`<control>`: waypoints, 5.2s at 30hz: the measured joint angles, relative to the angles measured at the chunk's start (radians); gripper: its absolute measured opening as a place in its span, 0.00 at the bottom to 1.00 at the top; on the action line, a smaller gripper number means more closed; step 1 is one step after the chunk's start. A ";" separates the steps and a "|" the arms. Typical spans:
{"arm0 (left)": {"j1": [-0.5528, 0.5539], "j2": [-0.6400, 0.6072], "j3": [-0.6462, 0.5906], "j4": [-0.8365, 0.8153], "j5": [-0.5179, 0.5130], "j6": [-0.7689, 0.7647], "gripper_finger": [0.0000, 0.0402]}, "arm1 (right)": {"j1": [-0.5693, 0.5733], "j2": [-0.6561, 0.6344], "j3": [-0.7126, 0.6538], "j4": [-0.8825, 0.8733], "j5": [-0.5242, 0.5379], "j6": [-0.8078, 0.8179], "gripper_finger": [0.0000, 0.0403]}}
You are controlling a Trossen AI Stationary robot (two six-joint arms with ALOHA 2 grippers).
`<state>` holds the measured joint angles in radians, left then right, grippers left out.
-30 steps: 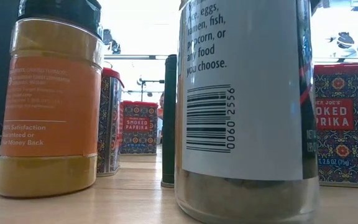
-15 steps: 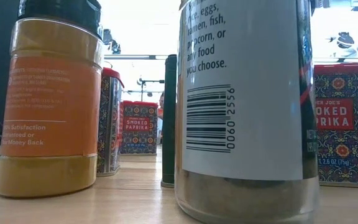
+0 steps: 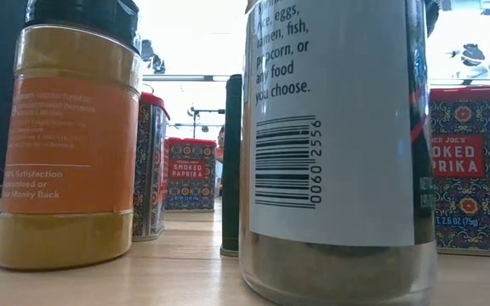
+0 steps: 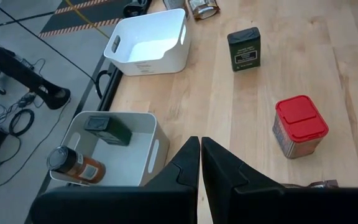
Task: Sort spices by type
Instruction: Put the red spice can into the white bin
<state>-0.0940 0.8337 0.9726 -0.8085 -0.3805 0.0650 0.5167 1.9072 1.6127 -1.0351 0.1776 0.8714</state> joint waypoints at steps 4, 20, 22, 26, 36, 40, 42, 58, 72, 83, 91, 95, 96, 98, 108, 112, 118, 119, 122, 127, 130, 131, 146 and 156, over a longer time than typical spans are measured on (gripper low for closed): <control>0.000 0.000 0.000 0.000 0.000 -0.002 0.05 | 0.002 0.000 0.000 0.000 -0.001 -0.200 0.87; 0.000 0.000 0.000 -0.001 0.000 -0.006 0.05 | 0.036 0.000 -0.001 0.029 -0.075 -0.083 0.88; 0.000 0.000 0.000 -0.001 0.000 -0.006 0.05 | 0.039 0.001 -0.001 0.031 -0.074 -0.081 0.88; 0.000 0.000 0.000 -0.001 0.000 -0.006 0.05 | 0.046 0.029 -0.001 0.039 -0.070 -0.083 0.88; 0.000 0.000 0.000 -0.001 0.000 -0.006 0.05 | 0.055 0.088 -0.001 0.032 -0.073 -0.106 0.88; 0.000 0.000 0.000 -0.001 0.000 -0.006 0.05 | 0.051 0.101 -0.001 0.037 -0.070 -0.135 0.87; 0.000 0.000 0.000 -0.001 0.000 -0.006 0.05 | 0.047 0.115 -0.001 0.039 -0.071 -0.150 0.87; 0.000 0.000 -0.034 0.016 0.000 0.001 0.05 | 0.039 0.121 -0.001 0.029 -0.101 -0.158 0.48; 0.000 0.000 -0.036 0.021 -0.002 -0.001 0.05 | 0.039 0.075 -0.001 -0.137 -0.112 -0.100 0.48; 0.000 0.000 -0.036 -0.002 0.004 -0.033 0.05 | -0.023 -0.114 -0.001 -0.240 -0.131 -0.071 0.49; 0.000 0.000 -0.036 0.022 0.000 -0.003 0.05 | -0.140 -0.208 -0.001 -0.267 -0.125 -0.204 0.49; 0.000 0.000 -0.036 0.034 -0.002 0.004 0.05 | -0.193 -0.228 -0.001 -0.270 -0.125 -0.291 0.49; 0.000 0.000 -0.036 0.046 -0.002 0.018 0.05 | -0.208 -0.229 -0.001 -0.271 -0.124 -0.311 0.49; 0.000 0.000 -0.036 0.077 -0.003 0.052 0.05 | -0.233 -0.229 -0.001 -0.275 -0.124 -0.352 0.49; 0.000 0.000 -0.036 0.122 -0.026 0.141 0.05 | -0.355 -0.229 -0.001 -0.280 -0.121 -0.547 0.49; 0.000 0.000 -0.036 0.122 -0.033 0.156 0.05 | -0.389 -0.229 -0.001 -0.273 -0.121 -0.601 0.49; 0.000 0.000 -0.036 0.123 -0.048 0.160 0.05 | -0.421 -0.229 -0.001 -0.268 -0.088 -0.682 0.49; 0.000 0.000 -0.036 0.127 -0.048 0.161 0.05 | -0.427 -0.229 -0.001 -0.268 -0.078 -0.709 0.49; 0.000 0.000 -0.036 0.154 -0.048 0.161 0.05 | -0.461 -0.229 -0.001 -0.268 -0.069 -0.786 0.49; 0.000 0.000 -0.035 0.174 -0.048 0.182 0.05 | -0.559 -0.229 -0.001 -0.268 -0.072 -0.894 0.49; 0.000 0.000 -0.035 0.182 -0.049 0.207 0.05 | -0.623 -0.229 -0.001 -0.267 -0.072 -0.984 0.49; 0.000 0.000 -0.035 0.188 -0.051 0.208 0.05 | -0.645 -0.229 -0.001 -0.266 -0.073 -1.014 0.49; 0.000 0.000 -0.035 0.202 -0.147 0.211 0.05 | -0.994 -0.227 0.094 -0.105 -0.028 -1.359 0.49; 0.000 0.000 -0.035 0.201 -0.152 0.211 0.05 | -1.121 -0.204 0.095 -0.027 -0.026 -1.557 0.49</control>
<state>-0.0940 0.8341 0.9371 -0.6071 -0.5324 0.2756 -0.6045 1.7034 1.7077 -1.0619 0.1515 -0.6854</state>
